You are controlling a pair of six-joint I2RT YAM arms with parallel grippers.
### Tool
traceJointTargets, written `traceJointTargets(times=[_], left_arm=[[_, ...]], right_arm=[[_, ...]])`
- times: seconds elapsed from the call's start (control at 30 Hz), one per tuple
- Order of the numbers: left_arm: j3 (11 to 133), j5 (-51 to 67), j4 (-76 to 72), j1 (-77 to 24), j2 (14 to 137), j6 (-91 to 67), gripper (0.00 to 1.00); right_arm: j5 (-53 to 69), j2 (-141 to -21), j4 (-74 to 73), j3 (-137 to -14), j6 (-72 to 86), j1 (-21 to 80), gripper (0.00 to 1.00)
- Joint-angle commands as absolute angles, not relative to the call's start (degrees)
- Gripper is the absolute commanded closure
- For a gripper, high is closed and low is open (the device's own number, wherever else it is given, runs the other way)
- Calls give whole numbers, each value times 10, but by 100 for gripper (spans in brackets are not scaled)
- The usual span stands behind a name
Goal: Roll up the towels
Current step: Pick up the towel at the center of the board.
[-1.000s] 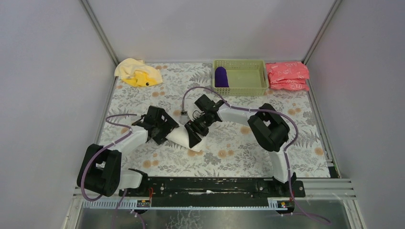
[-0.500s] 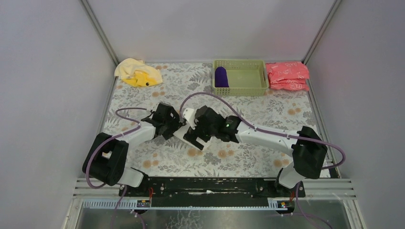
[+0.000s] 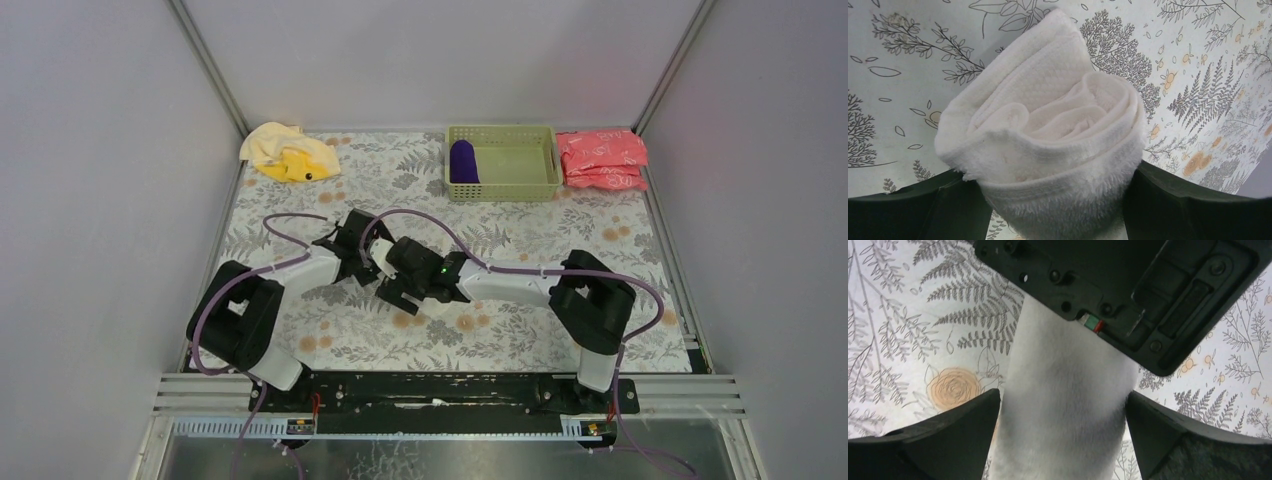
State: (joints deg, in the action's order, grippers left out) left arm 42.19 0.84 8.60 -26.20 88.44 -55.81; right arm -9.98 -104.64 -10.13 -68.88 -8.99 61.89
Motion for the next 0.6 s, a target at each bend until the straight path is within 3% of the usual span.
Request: traceJointTargets(times=[0.0, 0.33, 0.57], left_arm=[[400, 11, 153, -279, 940, -525, 23], [418, 18, 157, -276, 967, -524, 22], [429, 37, 153, -273, 980, -526, 20]], right_arm=[[-123, -1092, -86, -681, -89, 623, 1], [-67, -1069, -93, -588, -31, 593, 6], [-57, -1113, -111, -607, -24, 592, 13]])
